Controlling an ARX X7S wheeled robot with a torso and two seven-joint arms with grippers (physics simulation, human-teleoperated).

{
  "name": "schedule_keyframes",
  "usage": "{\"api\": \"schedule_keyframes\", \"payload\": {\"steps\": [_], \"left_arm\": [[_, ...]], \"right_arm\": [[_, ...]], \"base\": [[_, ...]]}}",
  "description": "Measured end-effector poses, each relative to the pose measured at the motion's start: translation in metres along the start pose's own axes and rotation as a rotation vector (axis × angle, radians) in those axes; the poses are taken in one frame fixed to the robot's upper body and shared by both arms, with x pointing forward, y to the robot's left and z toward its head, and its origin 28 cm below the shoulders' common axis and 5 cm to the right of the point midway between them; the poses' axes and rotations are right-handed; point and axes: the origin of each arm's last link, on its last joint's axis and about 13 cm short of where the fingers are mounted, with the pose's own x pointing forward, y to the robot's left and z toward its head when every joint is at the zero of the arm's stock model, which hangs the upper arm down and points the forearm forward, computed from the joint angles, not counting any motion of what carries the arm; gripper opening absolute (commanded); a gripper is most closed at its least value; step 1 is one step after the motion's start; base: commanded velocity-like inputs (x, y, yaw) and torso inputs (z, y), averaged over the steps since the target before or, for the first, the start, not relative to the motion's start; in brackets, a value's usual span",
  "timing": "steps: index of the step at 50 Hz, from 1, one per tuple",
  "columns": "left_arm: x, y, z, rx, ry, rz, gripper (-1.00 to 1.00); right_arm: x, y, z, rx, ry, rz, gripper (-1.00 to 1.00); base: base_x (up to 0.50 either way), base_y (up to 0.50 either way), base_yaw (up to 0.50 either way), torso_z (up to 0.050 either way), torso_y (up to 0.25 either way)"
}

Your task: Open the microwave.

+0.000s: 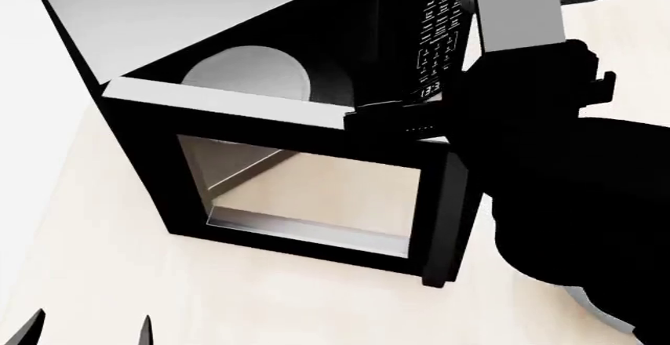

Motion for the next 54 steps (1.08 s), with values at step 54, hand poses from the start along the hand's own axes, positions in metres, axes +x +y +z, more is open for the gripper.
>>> {"api": "schedule_keyframes", "payload": {"steps": [54], "left_arm": [[-0.001, -0.001, 0.001, 0.0, -0.003, -0.002, 1.0]], "right_arm": [[-0.037, 0.018, -0.022, 0.018, -0.029, 0.045, 1.0]], "base": [[0.0, 0.0, 0.0, -0.003, -0.007]]}}
